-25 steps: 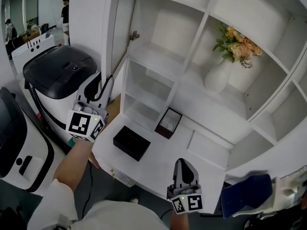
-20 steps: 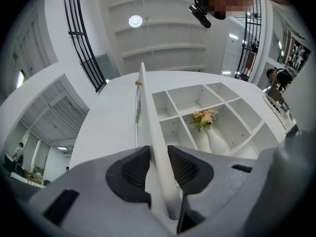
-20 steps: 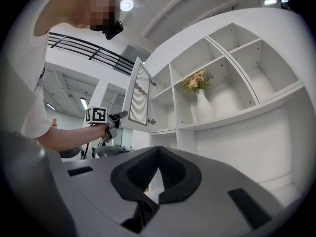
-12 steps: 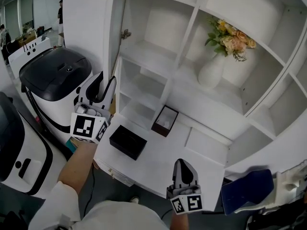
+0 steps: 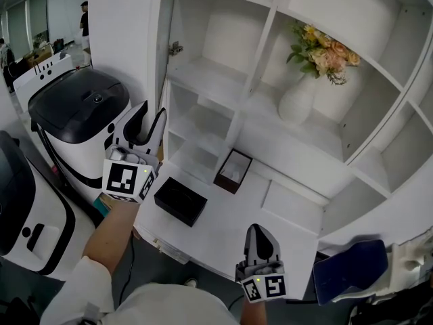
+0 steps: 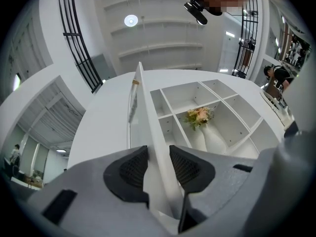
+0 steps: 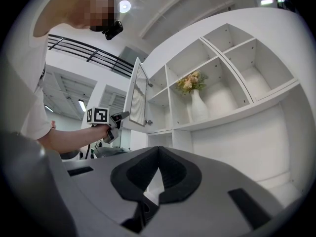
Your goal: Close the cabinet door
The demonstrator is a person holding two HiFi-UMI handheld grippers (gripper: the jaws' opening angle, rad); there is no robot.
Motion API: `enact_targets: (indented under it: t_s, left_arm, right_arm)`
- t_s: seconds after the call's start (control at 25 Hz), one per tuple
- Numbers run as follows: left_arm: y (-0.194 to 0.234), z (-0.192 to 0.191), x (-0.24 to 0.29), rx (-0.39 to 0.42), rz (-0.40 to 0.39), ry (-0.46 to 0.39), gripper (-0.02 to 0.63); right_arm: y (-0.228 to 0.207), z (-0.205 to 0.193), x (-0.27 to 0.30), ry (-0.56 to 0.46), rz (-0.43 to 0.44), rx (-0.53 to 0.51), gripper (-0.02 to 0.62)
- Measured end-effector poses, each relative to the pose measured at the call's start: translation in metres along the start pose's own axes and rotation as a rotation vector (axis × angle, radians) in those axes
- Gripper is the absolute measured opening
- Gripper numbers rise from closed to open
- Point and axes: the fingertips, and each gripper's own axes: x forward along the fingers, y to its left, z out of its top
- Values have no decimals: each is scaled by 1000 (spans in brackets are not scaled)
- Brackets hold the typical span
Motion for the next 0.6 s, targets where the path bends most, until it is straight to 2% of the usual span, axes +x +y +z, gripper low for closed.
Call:
enact_targets:
  t_s: [0.28, 0.6]
  left_arm:
    - [-9, -1, 6, -24, 8, -12, 123]
    - [-25, -2, 16, -13, 1, -10, 137]
  right_arm:
    - [-1, -3, 4, 2, 19, 11, -1]
    - [-14, -4, 2, -1, 13, 14, 0]
